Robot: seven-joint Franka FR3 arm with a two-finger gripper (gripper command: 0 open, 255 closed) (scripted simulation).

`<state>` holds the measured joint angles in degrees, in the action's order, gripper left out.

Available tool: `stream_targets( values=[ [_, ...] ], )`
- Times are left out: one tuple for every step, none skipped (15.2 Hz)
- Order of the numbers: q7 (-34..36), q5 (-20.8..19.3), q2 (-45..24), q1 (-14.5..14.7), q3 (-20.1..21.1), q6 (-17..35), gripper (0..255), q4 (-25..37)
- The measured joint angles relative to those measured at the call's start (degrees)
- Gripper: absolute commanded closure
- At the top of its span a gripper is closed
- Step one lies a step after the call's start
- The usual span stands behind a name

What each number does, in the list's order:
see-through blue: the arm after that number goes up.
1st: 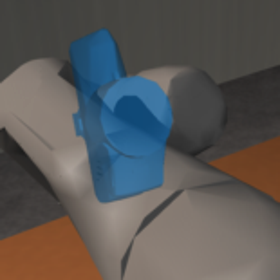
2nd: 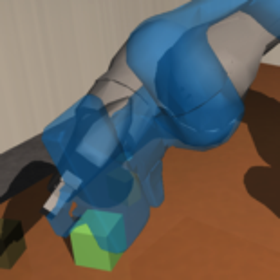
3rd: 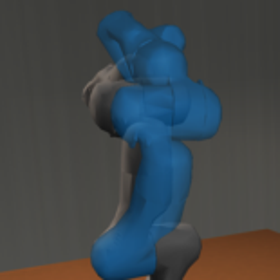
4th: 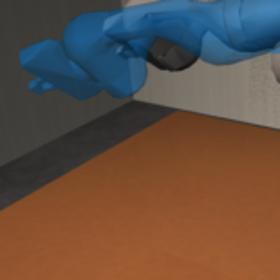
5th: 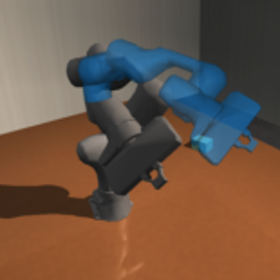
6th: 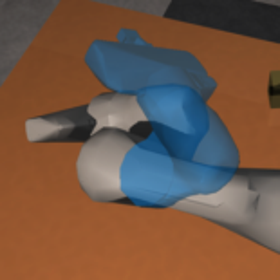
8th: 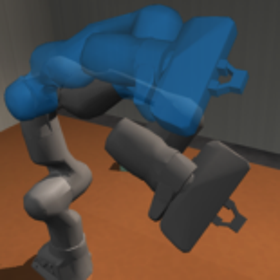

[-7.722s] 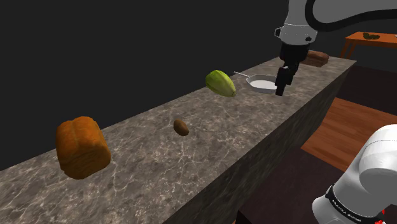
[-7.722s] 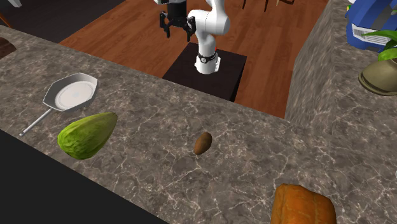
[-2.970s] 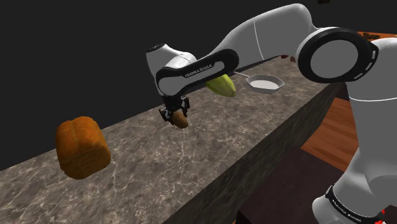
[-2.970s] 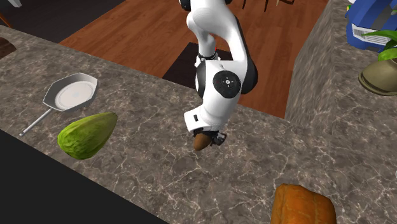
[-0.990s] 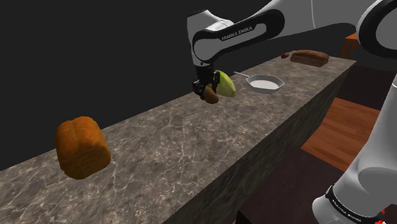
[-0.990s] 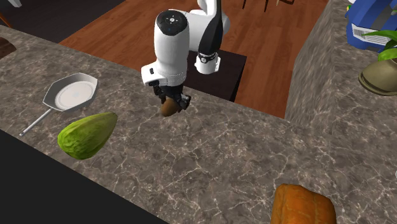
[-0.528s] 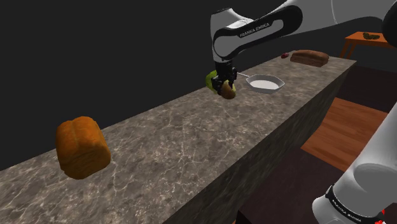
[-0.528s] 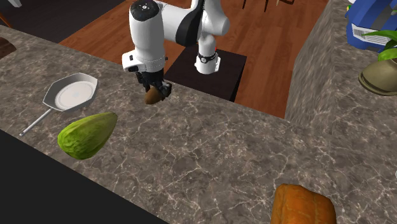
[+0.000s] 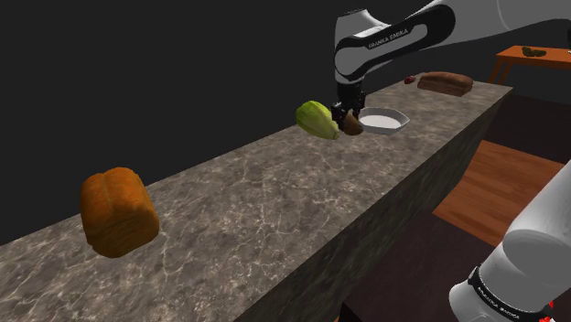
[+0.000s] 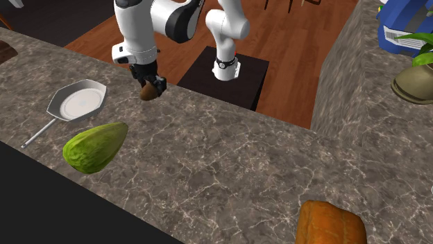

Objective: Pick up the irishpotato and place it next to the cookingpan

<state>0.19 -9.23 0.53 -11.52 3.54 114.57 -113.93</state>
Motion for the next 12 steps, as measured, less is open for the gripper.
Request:
stream_targets(
  values=[
    [-1.3,0.0,0.3,-0.7,-0.7,0.4,255,-0.5],
    [-2.7,0.1,0.6,-1.4,-1.4,0.8,255,-1.0],
    [-4.2,0.1,0.9,-2.1,-2.2,1.3,255,-1.6],
    [-5.6,0.1,1.4,-2.8,-2.9,1.5,255,-2.0],
    [-6.8,0.1,1.8,-3.4,-3.6,1.8,255,-2.6],
    [-8.2,0.2,1.5,-4.1,-4.3,1.9,255,-2.2],
    [-9.6,0.2,1.3,-4.7,-5.0,2.1,255,-2.0],
    [-10.9,0.2,1.3,-5.3,-5.6,2.3,255,-2.0],
    [-12.3,0.3,1.1,-6.0,-6.4,2.5,255,-1.8],
    [-13.6,0.3,0.8,-6.7,-7.1,2.8,255,-1.7],
    [-15.0,0.4,1.1,-7.3,-7.8,2.9,255,-1.8],
    [-16.3,0.5,0.7,-7.9,-8.4,3.1,255,-1.4]
  ],
)
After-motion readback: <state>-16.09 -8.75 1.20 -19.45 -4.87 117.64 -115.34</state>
